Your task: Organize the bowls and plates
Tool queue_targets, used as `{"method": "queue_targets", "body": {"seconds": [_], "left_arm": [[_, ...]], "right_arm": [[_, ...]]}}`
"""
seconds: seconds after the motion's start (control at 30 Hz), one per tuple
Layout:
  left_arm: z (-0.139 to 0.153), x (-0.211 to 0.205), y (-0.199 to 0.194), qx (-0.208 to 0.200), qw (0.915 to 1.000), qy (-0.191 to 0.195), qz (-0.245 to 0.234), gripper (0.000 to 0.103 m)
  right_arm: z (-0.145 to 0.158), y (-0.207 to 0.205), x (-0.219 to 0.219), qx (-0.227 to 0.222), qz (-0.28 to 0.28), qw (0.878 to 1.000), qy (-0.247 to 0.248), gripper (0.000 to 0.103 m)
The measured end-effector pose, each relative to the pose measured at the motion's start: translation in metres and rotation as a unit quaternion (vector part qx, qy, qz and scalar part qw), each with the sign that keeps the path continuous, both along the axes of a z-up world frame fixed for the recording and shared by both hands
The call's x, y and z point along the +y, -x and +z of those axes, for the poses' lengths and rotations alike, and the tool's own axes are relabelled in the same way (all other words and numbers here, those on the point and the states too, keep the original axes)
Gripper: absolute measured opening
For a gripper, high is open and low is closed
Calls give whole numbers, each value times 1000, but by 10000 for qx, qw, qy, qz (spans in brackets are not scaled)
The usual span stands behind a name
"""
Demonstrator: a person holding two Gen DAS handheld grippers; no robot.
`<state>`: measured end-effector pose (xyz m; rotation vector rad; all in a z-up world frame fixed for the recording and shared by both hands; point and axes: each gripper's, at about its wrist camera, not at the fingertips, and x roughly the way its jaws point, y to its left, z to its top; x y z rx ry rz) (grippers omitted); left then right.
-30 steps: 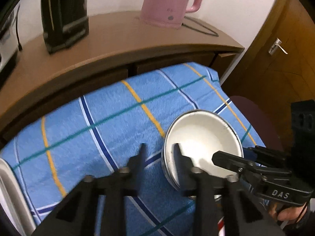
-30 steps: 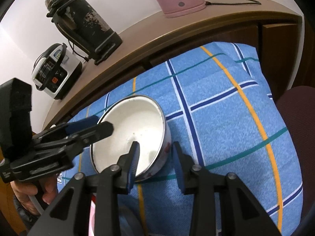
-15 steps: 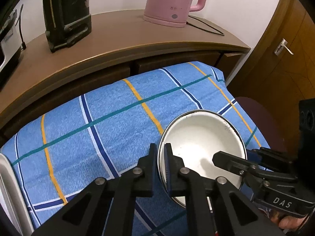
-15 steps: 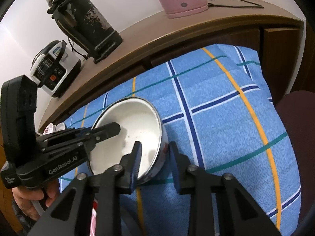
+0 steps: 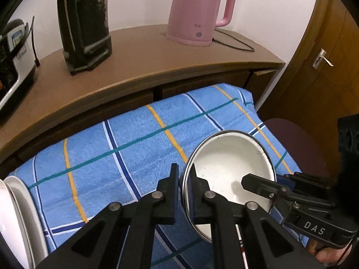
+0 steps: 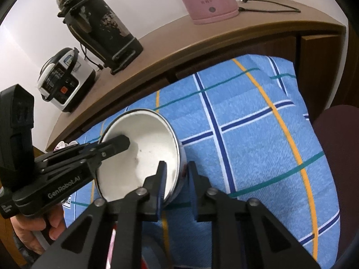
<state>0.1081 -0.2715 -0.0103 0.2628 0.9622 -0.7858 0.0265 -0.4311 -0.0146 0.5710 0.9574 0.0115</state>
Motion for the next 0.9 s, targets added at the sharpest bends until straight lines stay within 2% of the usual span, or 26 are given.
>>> {"method": "queue_targets", "body": {"seconds": [0.4, 0.9], "left_arm": [[39, 11, 22, -449, 9989, 156, -11, 8], [62, 32, 46, -522, 9980, 357, -55, 8]], "right_arm": [[42, 17, 8, -357, 45, 9992, 160, 18], [71, 44, 24, -513, 104, 9980, 354, 18]]}}
